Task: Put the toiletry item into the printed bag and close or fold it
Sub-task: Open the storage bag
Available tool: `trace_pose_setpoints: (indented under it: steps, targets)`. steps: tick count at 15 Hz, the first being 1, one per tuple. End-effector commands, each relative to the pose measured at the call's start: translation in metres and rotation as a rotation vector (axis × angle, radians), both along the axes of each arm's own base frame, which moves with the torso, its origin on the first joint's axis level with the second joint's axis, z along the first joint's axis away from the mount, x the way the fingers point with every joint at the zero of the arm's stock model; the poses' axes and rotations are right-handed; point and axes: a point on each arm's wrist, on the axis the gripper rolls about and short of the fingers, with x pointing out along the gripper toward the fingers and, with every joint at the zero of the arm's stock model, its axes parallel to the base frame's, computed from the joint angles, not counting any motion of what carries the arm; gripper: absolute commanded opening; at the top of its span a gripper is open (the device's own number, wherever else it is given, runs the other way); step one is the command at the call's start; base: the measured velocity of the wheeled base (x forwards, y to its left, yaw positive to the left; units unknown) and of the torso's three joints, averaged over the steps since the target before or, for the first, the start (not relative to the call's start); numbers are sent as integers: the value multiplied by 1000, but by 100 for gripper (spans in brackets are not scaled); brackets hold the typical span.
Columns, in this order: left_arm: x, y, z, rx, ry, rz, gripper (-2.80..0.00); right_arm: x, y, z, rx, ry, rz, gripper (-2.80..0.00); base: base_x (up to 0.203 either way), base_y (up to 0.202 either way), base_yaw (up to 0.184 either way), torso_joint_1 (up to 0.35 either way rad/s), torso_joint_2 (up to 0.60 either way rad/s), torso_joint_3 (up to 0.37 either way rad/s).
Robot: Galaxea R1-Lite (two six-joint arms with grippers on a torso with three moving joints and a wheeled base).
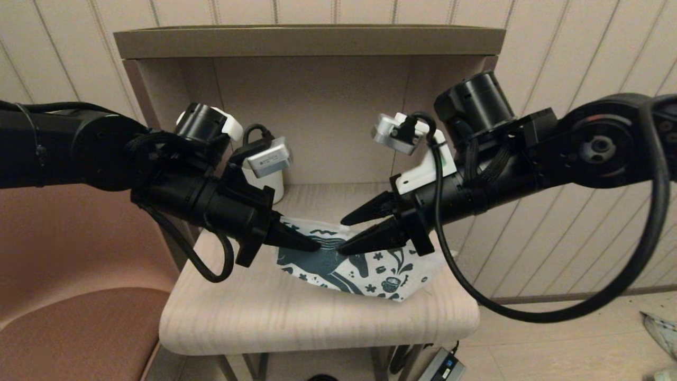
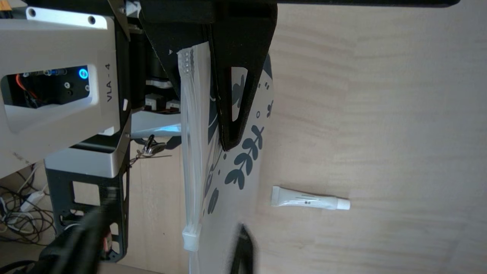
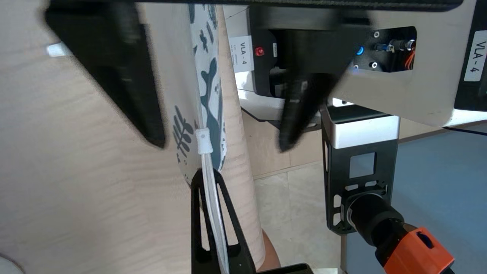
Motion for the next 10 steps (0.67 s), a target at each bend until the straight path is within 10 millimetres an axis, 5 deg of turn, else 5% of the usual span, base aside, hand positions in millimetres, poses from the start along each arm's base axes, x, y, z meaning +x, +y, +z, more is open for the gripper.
trace_pose_setpoints:
  steps: [1,10]
  targets:
    - [1,0,-1,-1,4,-3,-280,0,1,-2,-3,6,6,-280,0,0,0,0,0,0]
    - [1,1,0,-6,1,-6,-280,-1,0,-3,-7,9,4,-280,0,0,0,0,0,0]
